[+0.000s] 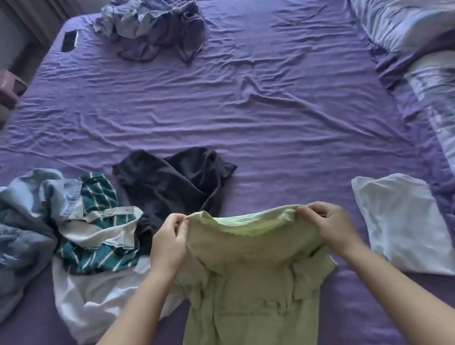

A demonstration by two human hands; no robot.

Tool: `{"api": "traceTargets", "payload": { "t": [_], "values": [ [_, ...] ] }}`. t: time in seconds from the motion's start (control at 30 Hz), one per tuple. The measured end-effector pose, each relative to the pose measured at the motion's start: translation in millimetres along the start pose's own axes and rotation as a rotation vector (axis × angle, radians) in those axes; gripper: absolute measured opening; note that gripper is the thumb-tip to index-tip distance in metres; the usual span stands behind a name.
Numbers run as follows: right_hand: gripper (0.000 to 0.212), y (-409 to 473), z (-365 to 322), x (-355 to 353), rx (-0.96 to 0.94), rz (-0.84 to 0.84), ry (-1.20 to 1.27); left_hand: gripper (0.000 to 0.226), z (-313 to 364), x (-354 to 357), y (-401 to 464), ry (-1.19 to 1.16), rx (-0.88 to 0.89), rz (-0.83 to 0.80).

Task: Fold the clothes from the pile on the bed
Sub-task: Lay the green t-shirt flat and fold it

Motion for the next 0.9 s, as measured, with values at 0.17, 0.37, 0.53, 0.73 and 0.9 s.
{"api": "traceTargets", "payload": {
  "t": [0.17, 0.37, 0.53, 0.73, 0.9],
  "values": [
    [0.015, 65.0, 8.8, 9.3, -0.007, 0.037, -0.037, 0.009, 14.5, 29.0, 62.4, -0.113, -0.061, -0.009],
    [0.028, 111.0, 26.7, 46.4, 0.0, -0.044, -0.486, 0.027, -4.2, 60.1, 109.3, -0.118, -0.041, -0.267],
    [0.03, 91.2, 24.7, 124.5, -0.256, -0.258, -0.57, 0.03, -83.2, 44.1, 110.3, 0.166, 0.15, -0.253],
    [0.037, 80.6, 19.4, 257.9, -0.441, -0.634, -0.673, 0.052, -169.3, 9.4, 92.3, 0.544, 0.4, -0.447],
    [0.083, 63.6, 44.3, 322.8, -0.234, -0.824, -1.018, 0.102, -206.6, 22.4, 78.7, 0.755, 0.435, -0.612]
  ]
}}
Point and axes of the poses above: each hand's wrist, its own y-axis towards the middle knuckle, its own x-axis out of the palm, z = x × y, the point moved 1 cm from there along y, towards the middle knuckle, and after that the axes turned 14 degrees about y, right-handed, at the moved point
